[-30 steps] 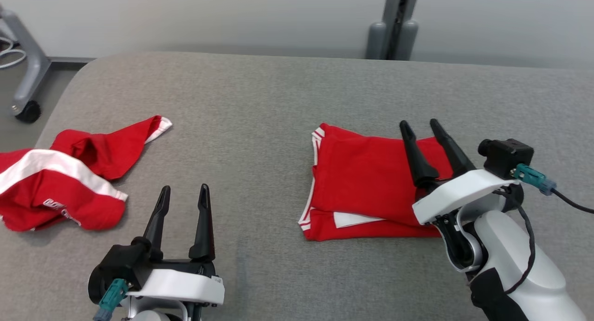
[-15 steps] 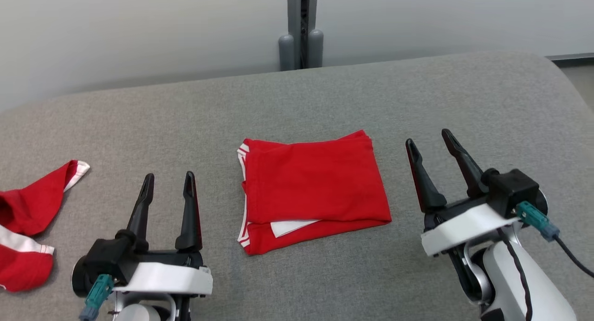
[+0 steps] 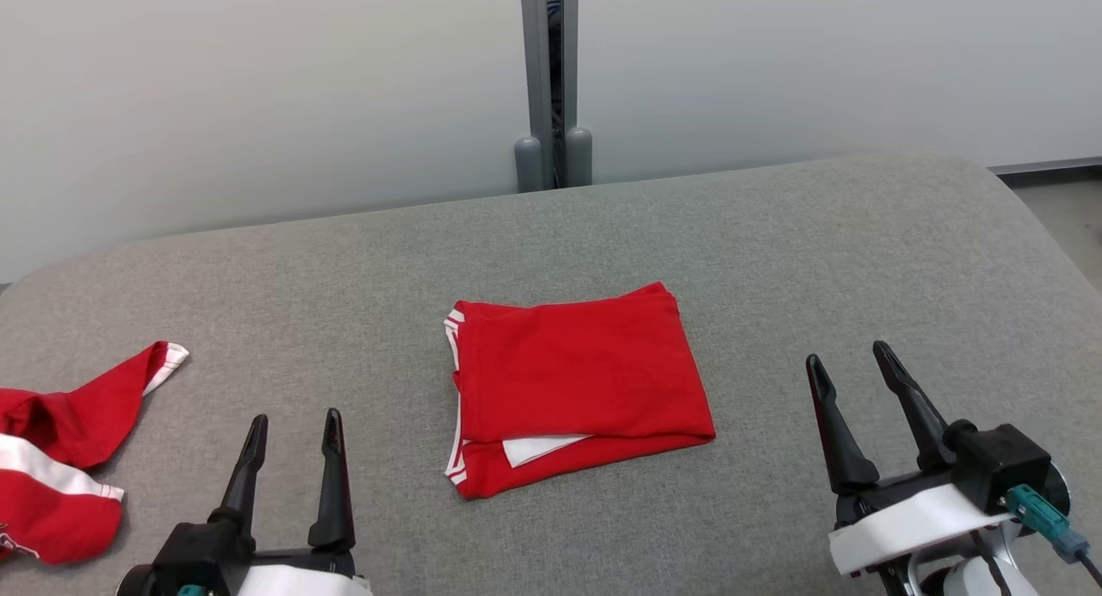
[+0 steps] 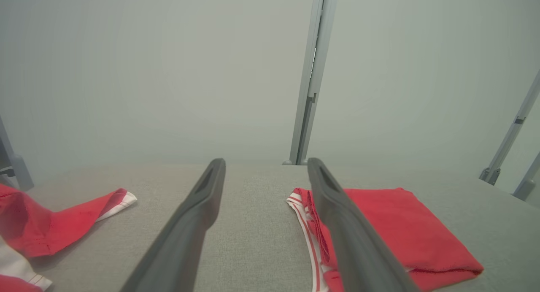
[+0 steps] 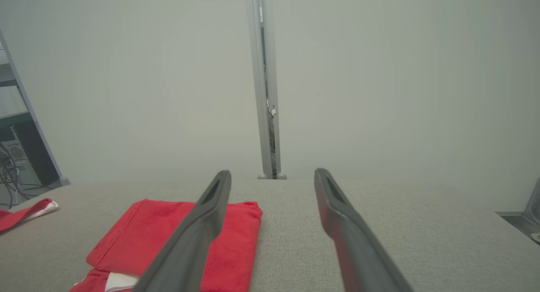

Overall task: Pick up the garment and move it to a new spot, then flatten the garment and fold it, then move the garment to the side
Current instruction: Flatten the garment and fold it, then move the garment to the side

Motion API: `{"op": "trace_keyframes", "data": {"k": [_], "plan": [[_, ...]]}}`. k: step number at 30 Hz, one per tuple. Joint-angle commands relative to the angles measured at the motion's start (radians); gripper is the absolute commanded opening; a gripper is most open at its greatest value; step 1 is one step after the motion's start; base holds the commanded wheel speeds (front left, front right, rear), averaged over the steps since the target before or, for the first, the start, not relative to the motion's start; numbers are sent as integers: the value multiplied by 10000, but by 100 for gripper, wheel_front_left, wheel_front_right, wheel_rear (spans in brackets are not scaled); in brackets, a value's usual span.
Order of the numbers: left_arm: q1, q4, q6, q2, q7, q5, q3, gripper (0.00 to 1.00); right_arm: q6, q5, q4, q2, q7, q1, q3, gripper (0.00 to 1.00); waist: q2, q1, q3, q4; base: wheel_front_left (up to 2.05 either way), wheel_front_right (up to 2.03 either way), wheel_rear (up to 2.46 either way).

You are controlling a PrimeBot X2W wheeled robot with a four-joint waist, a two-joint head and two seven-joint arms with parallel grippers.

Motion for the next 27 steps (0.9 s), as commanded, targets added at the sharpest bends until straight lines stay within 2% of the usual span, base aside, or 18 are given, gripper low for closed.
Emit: {"op": "trace_keyframes", "data": {"k": [1, 8, 27], "plan": [[186, -90, -60, 43, -18, 132, 63, 100, 2, -117, 65, -50, -47, 252, -124, 100, -1, 0, -120, 152, 0, 0, 0], [602, -246, -300, 39, -18, 280, 200, 100, 4, -64, 253, -19, -47, 701, -293, 100, -1, 0, -182, 440, 0, 0, 0], [556, -245, -215, 42, -18, 328, 101, 100, 2, -43, 459, 33, -47, 683, -108, 100, -1, 0, -209, 869, 0, 0, 0]]}}
